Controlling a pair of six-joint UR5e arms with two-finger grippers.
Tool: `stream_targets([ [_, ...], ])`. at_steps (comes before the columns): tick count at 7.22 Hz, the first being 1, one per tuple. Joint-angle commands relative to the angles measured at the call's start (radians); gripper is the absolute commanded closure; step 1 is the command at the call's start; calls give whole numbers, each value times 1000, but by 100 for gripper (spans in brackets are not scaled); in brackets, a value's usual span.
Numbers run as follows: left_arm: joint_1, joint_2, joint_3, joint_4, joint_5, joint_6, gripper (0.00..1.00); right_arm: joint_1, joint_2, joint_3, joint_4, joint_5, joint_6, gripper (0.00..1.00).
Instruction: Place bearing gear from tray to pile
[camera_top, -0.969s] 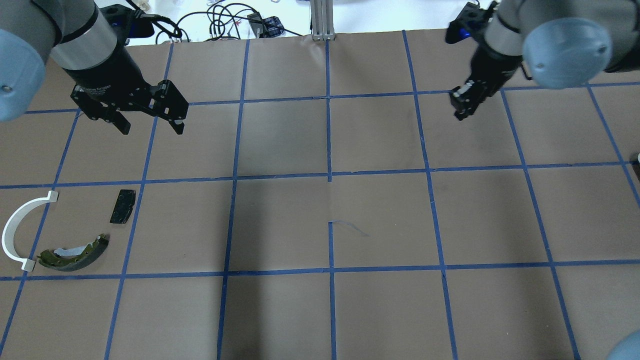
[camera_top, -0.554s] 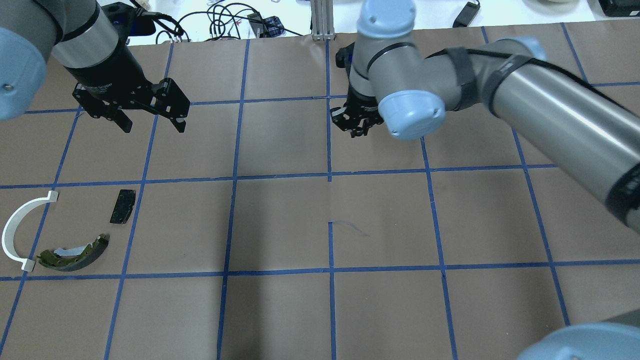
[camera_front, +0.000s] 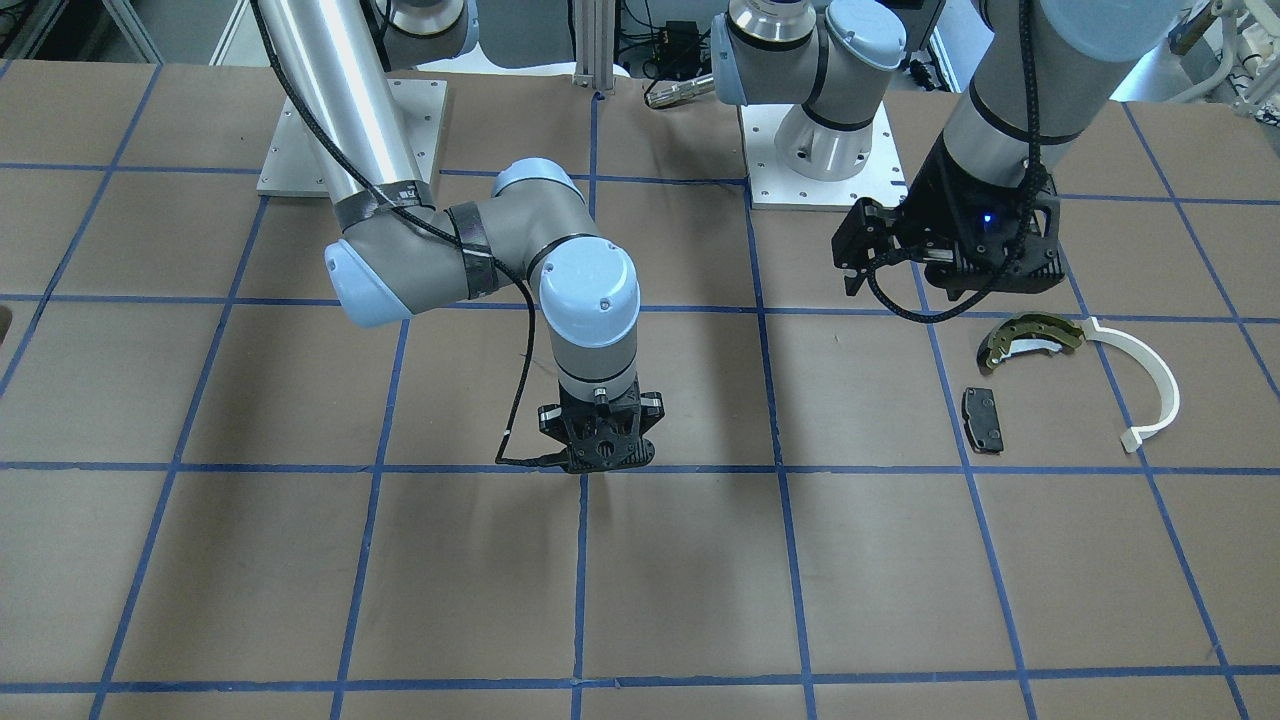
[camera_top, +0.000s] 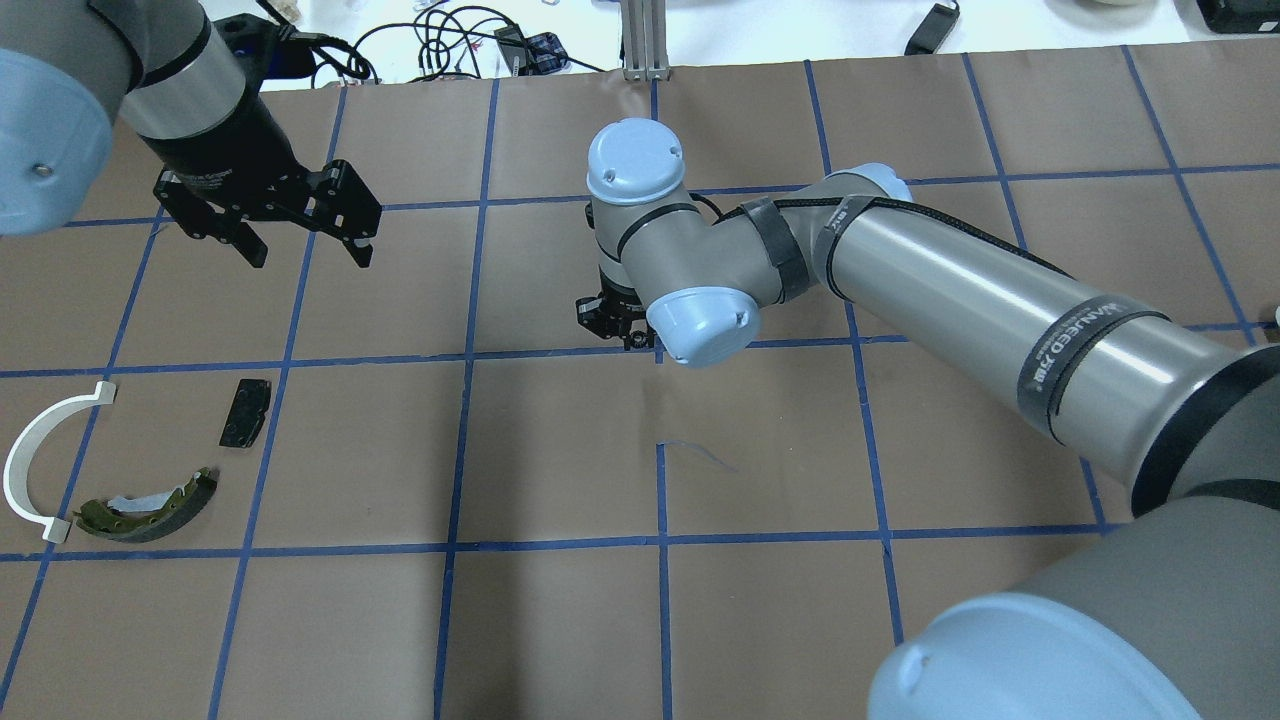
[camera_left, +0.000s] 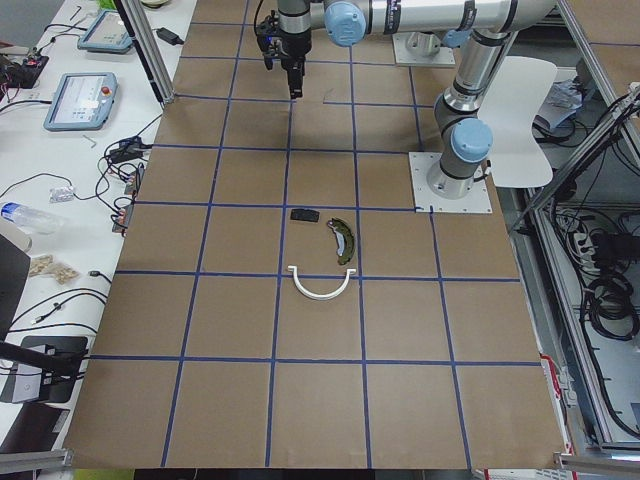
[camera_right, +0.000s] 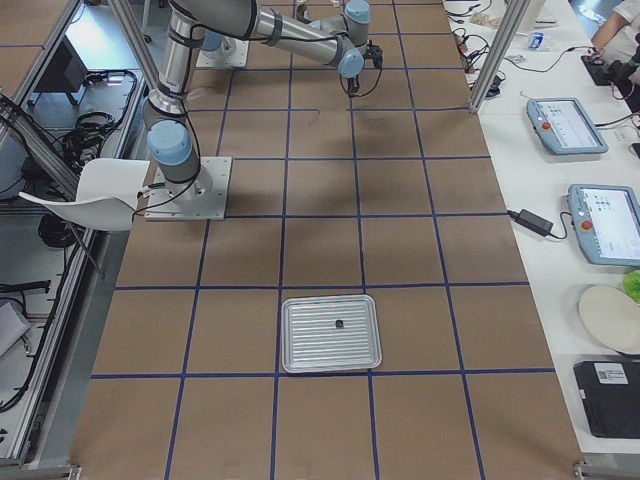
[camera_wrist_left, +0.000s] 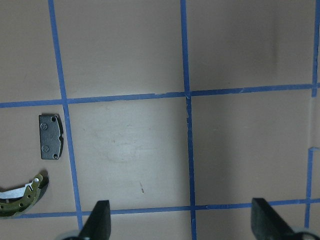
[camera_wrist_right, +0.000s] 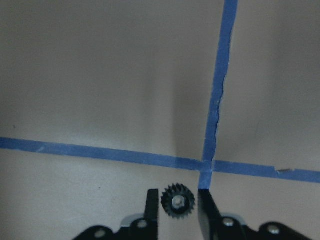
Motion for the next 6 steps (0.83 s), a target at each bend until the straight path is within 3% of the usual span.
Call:
stream_targets([
  [1, 0, -3, -3, 2, -5, 1, 0, -2, -15, 2, 0, -8, -3, 0],
  [3, -3, -6, -17, 16, -11, 24, 0, -81, -106, 2, 57, -10, -107, 0],
  [5, -10, -12, -40, 46, -10, 3, 0, -250, -263, 12, 240, -10, -344, 0],
  [6, -15, -32, -50, 122, -13, -9, 0, -334, -321, 14, 302, -11, -468, 0],
])
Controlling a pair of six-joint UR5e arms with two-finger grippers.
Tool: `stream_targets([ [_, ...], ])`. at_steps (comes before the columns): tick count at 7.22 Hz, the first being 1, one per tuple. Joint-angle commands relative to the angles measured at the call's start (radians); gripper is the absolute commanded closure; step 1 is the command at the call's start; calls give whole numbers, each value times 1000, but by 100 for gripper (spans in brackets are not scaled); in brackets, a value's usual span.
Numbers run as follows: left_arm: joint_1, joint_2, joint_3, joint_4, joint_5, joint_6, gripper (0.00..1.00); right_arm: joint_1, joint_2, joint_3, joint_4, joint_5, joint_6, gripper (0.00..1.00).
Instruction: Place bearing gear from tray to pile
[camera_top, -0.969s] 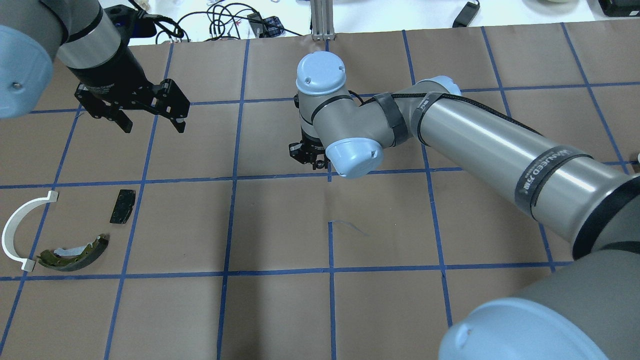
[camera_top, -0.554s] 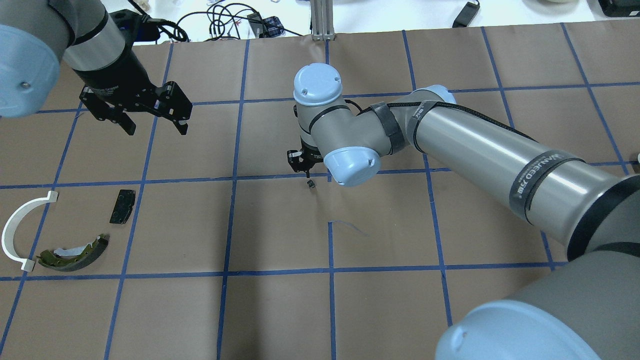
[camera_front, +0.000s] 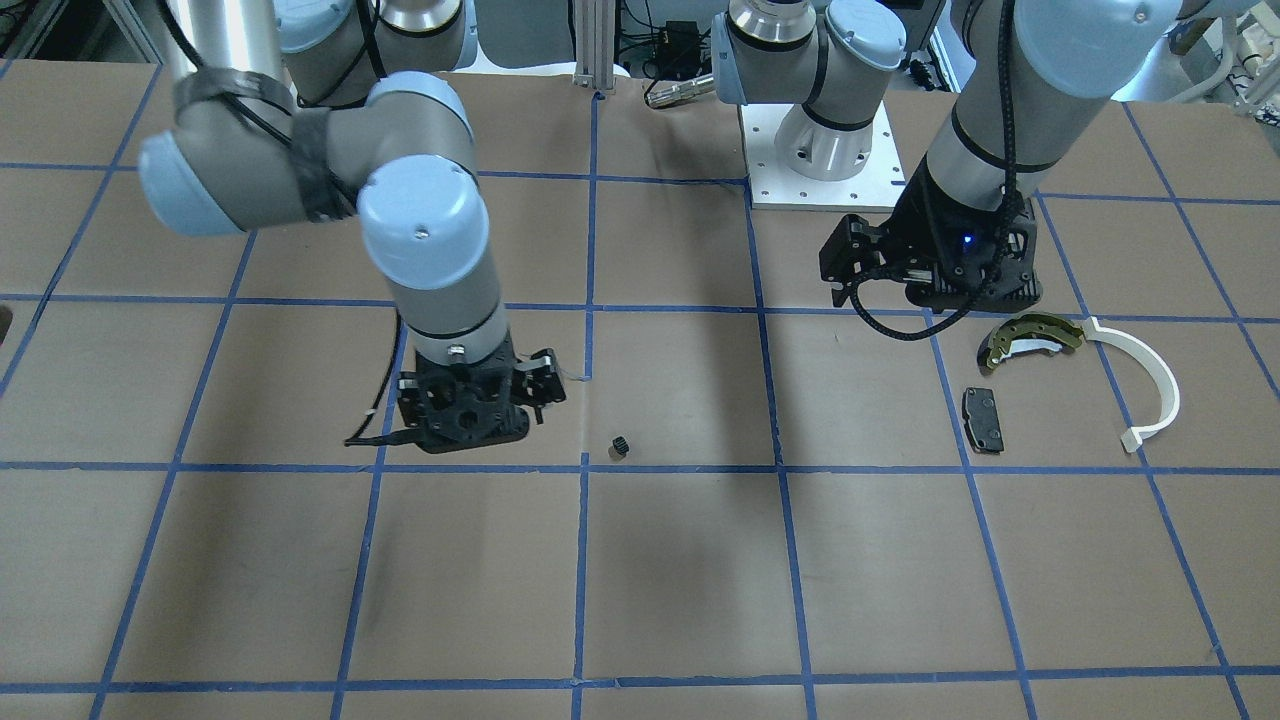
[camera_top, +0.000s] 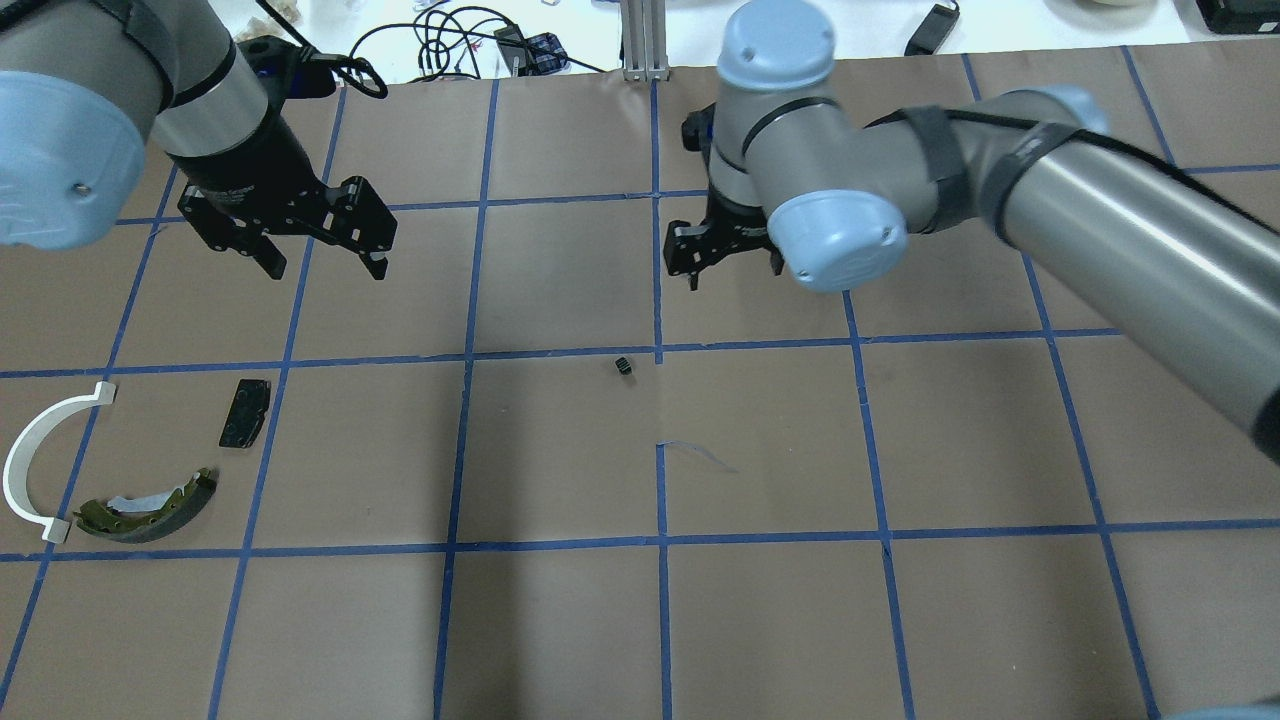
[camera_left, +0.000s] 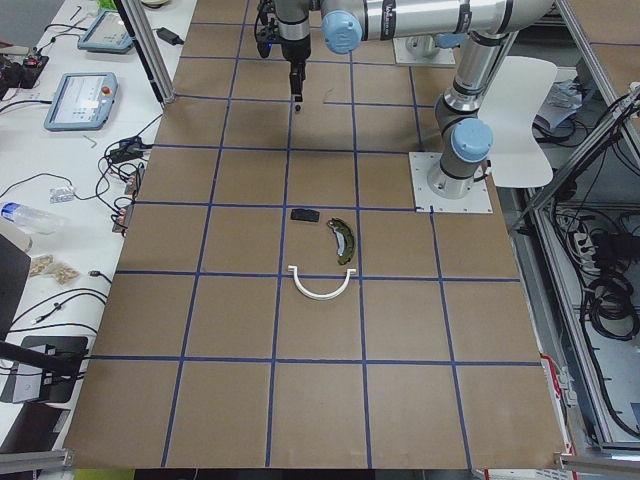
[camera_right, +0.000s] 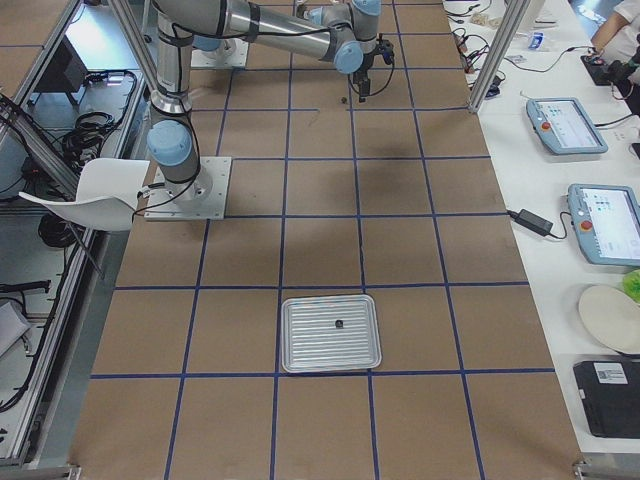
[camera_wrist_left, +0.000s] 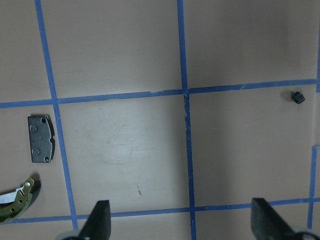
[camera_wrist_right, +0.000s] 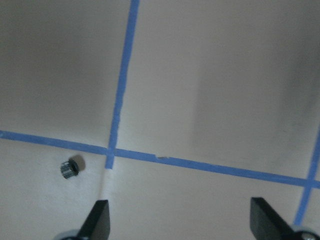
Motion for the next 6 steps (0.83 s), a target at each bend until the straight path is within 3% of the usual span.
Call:
stream_targets([
  [1, -39, -43, -25, 83, 0, -68, 0, -208, -120, 3, 158, -23, -295, 0],
  [3, -143, -132, -28, 216, -1, -209, 0, -447, -152, 1, 183, -70, -571, 0],
  [6, -271, -276, -26, 365, -3, -337, 0, -812, -138, 3, 182, -57, -933, 0],
])
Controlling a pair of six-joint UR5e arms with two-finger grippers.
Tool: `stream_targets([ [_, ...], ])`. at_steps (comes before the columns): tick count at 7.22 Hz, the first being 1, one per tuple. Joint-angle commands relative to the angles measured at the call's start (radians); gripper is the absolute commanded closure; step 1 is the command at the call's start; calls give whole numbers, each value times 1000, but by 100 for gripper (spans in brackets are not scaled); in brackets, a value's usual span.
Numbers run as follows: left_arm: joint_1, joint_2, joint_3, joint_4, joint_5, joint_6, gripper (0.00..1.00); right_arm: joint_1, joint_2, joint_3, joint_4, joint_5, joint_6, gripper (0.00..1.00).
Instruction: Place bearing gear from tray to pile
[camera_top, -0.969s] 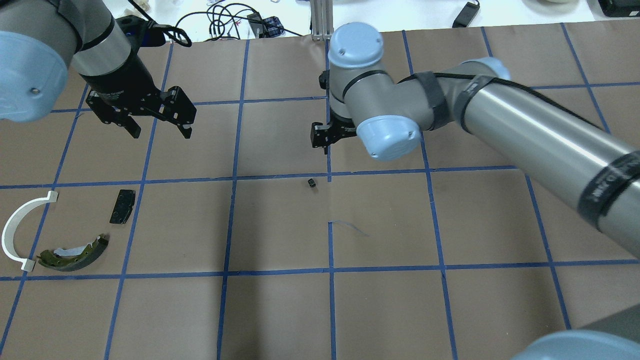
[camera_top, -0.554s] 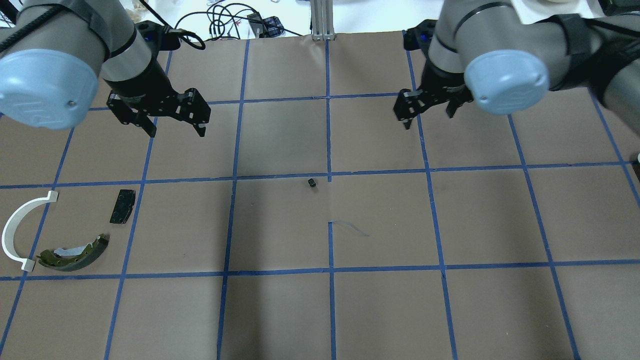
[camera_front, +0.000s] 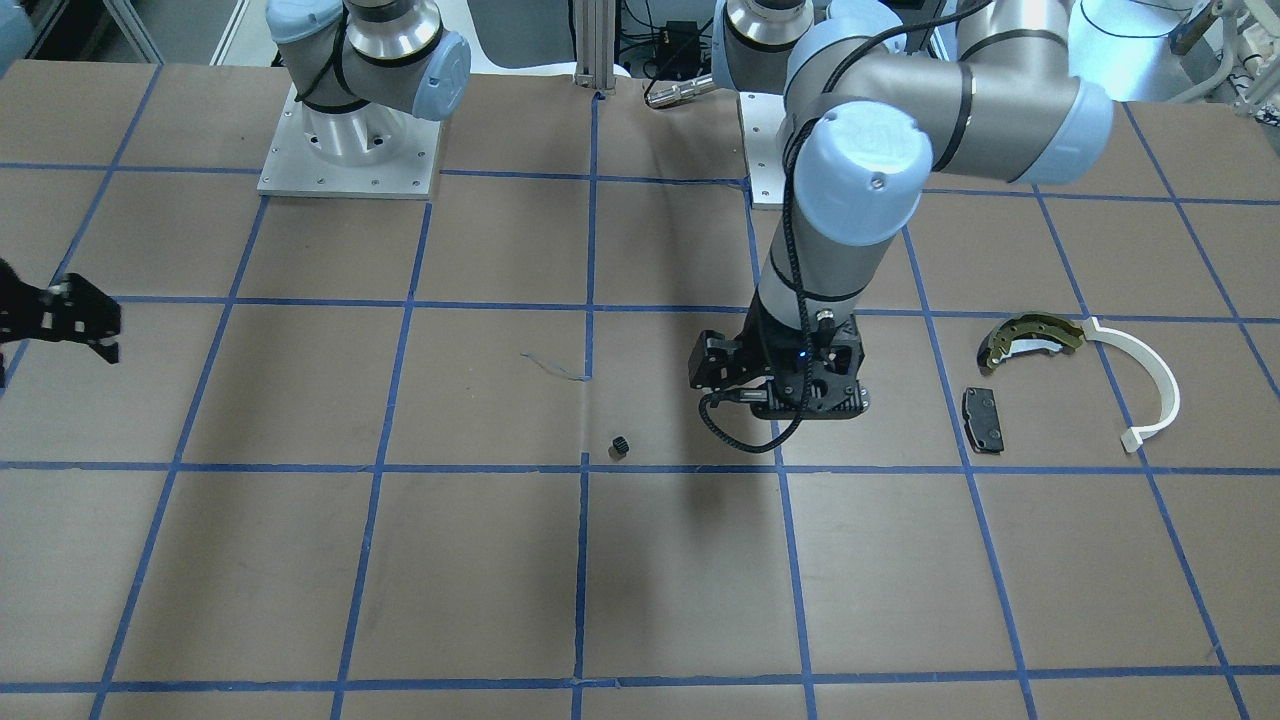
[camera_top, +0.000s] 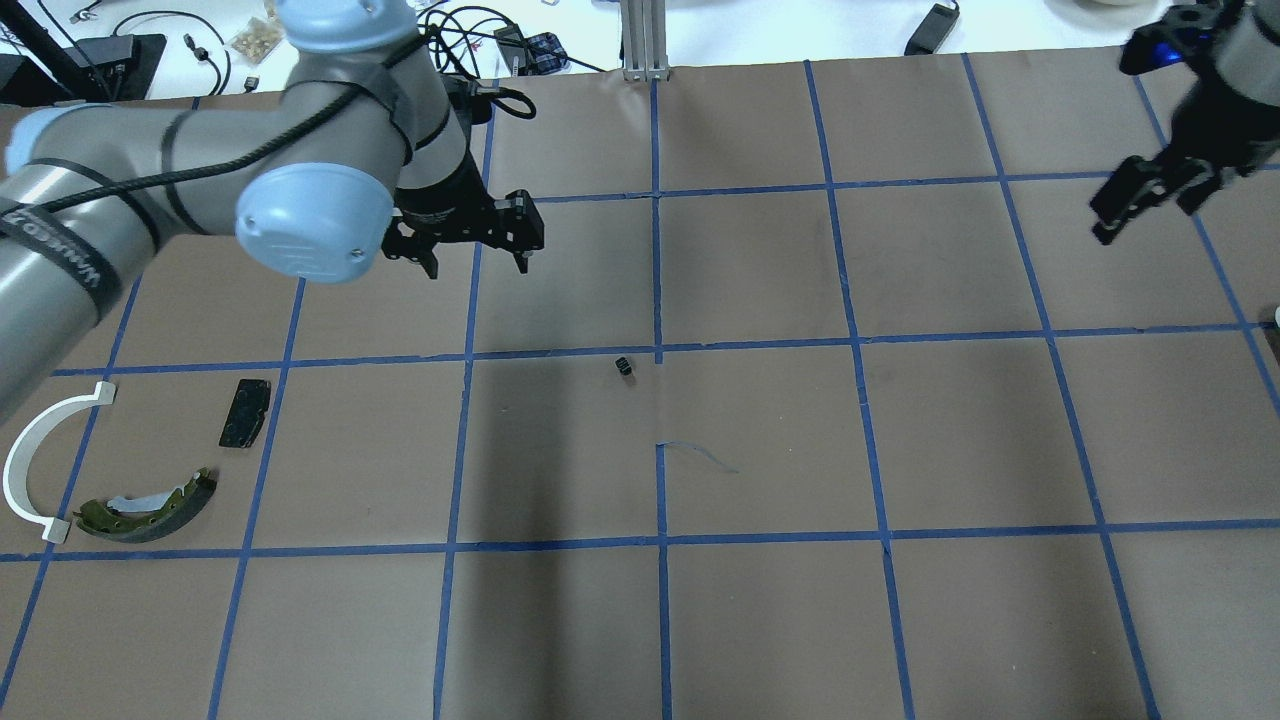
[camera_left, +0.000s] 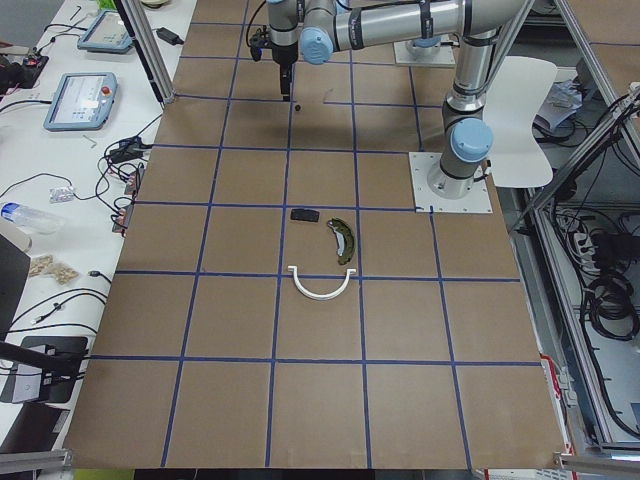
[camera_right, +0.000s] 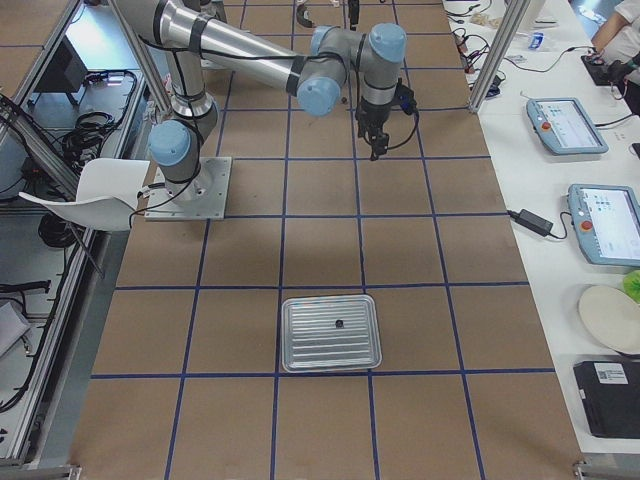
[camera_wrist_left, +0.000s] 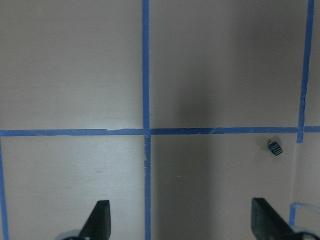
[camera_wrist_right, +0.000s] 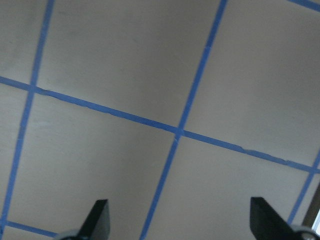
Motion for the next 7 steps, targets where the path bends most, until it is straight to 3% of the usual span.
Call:
stream_targets([
  [1, -92, -99, 0, 91, -2, -89, 0, -247, 39, 0, -23, 5, -343, 0],
  [2, -118, -131, 0, 109, -1, -101, 0, -336, 92, -14, -59, 3, -456, 0],
  [4, -141, -205, 0, 177, -14, -123, 0, -434, 244, -17, -257, 6, -634, 0],
  [7, -180, -276, -7, 214, -21, -155, 2, -453, 399, -67, -372, 6, -700, 4],
])
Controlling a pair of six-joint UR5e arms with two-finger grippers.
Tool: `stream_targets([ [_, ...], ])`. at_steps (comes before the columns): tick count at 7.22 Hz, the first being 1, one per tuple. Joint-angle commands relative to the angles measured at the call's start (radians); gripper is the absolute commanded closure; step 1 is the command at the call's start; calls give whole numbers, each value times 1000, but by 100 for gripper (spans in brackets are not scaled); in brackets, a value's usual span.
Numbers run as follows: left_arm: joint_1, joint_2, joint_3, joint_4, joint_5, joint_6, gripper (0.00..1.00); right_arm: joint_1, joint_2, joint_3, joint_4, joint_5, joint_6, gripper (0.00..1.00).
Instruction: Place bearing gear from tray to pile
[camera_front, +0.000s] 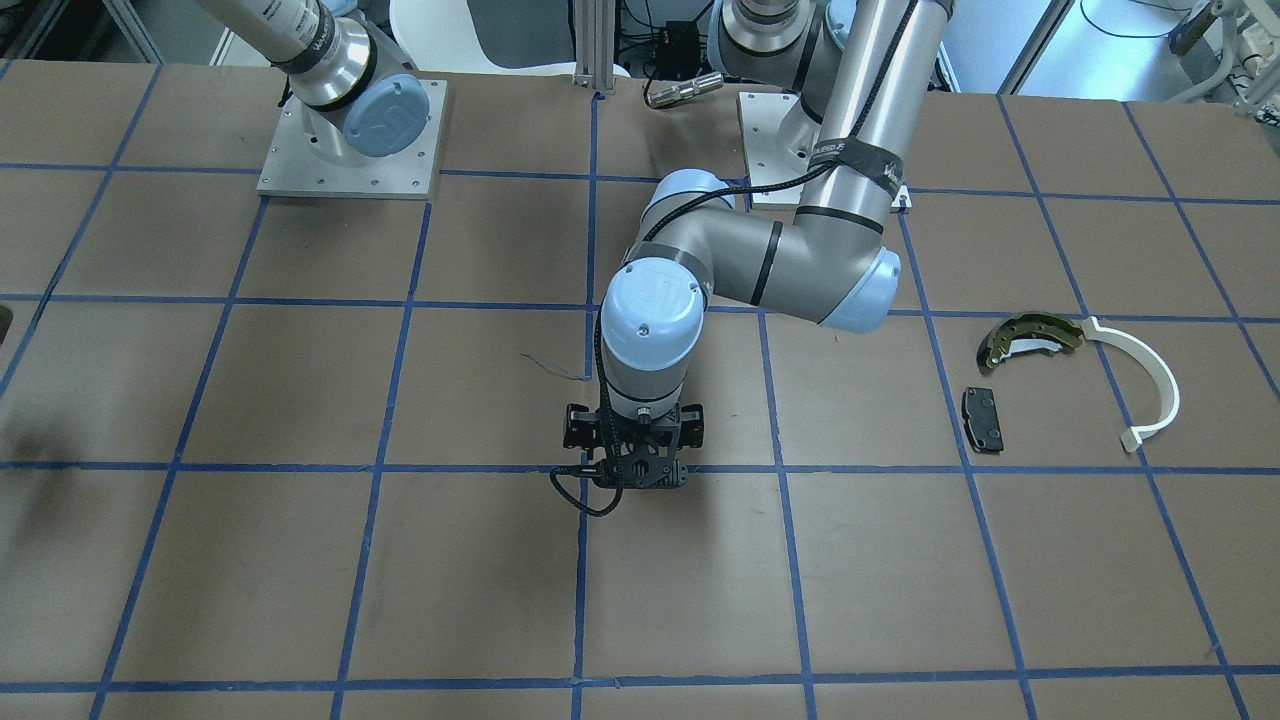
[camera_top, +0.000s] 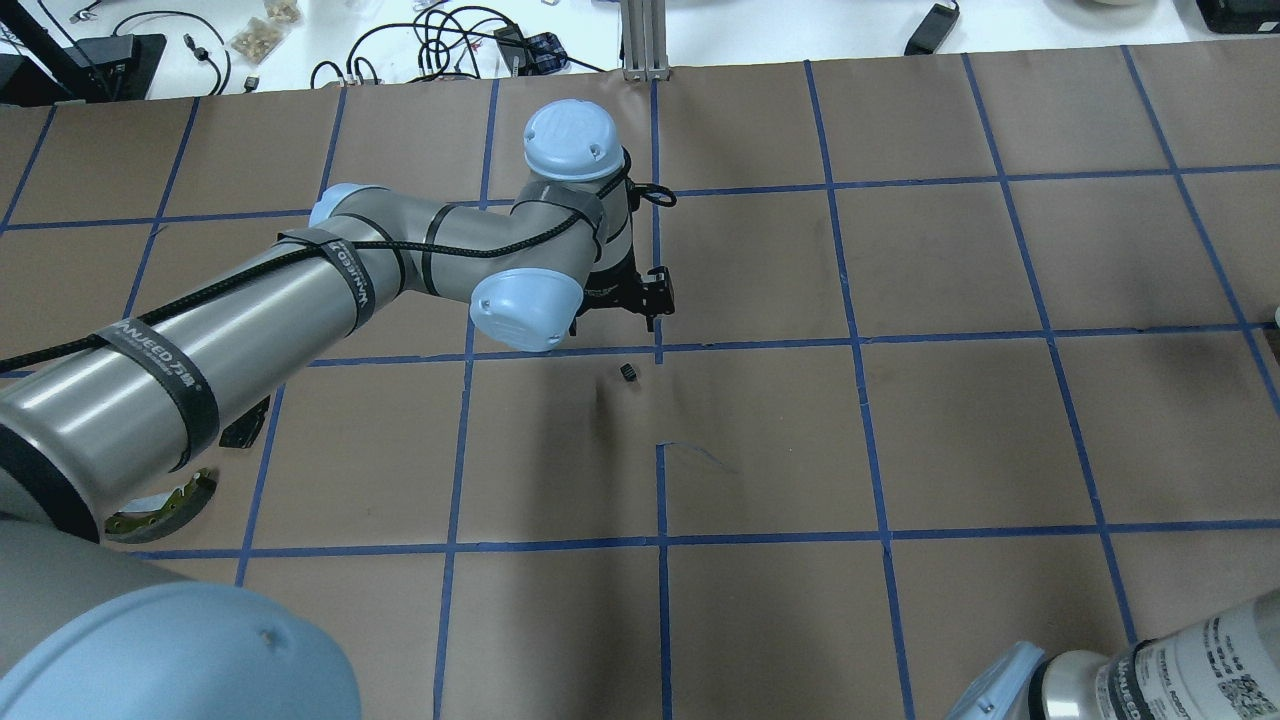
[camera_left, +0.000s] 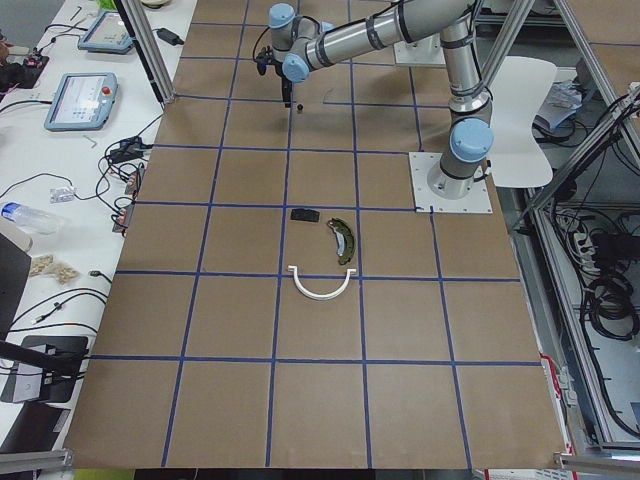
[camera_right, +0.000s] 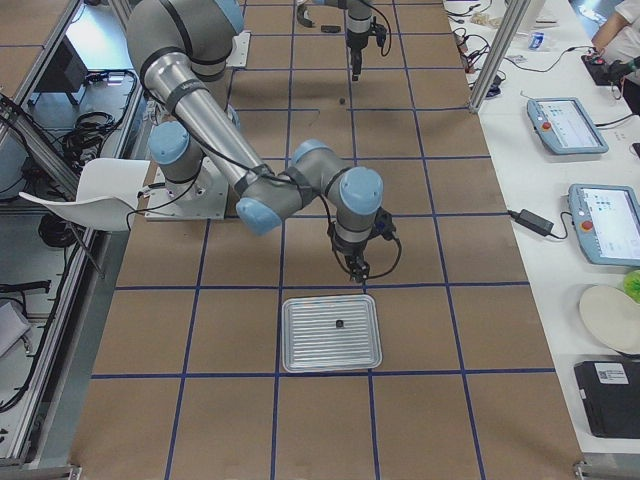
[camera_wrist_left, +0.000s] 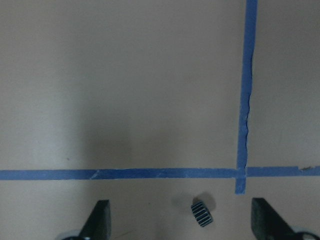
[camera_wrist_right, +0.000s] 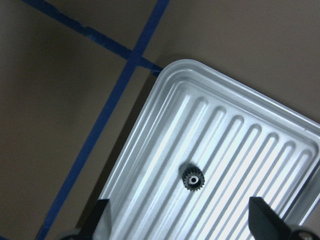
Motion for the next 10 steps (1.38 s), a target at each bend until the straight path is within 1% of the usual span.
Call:
stream_targets([
  [1, -21, -25, -32, 10, 1, -7, 3, -5, 87, -16, -70, -4, -48, 5],
  [2, -30, -13, -58, 10, 1, -7, 6, -5, 92, -13, -72, -9, -51, 8],
  [3, -30, -2, -77, 10, 1, -6, 13, -5, 104, -6, -72, -14, -51, 11],
  [4, -29, -16, -77, 13, 2, -4, 14, -5, 113, -6, -72, -12, -51, 14],
  [5, -29, -17, -69, 13, 1, -4, 21, -5, 113, -6, -72, -12, -53, 15],
  [6, -23, -18, -65, 14, 1, -3, 24, -5, 113, -6, -72, -14, -53, 19],
  [7, -23, -24, -65, 43, -1, -4, 24, -5, 113, -6, -73, -18, -60, 22],
  [8, -23, -25, -65, 45, -1, -4, 30, -5, 113, -6, -73, -40, -94, 24],
  [9, -23, -27, -65, 45, -1, -4, 44, -5, 115, -6, -73, -43, -96, 31],
  [10, -23, -27, -68, 44, -1, -6, 44, -5, 116, -6, -73, -43, -96, 36],
])
